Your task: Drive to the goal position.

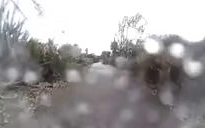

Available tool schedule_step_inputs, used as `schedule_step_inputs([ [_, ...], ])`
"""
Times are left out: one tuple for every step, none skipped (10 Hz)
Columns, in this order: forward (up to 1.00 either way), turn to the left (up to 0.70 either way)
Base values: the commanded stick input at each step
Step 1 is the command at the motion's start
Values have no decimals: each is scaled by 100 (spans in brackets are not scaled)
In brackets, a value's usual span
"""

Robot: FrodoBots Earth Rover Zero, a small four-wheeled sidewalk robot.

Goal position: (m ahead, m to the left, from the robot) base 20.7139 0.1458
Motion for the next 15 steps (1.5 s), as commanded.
schedule_step_inputs([
  [100,0],
  [100,0],
  [100,0],
  [100,0],
  [100,0],
  [100,0],
  [100,-1],
  [100,-1],
  [100,-2],
  [100,0],
  [100,0],
  [100,2],
  [100,-2],
  [100,-5],
  [100,-40],
])
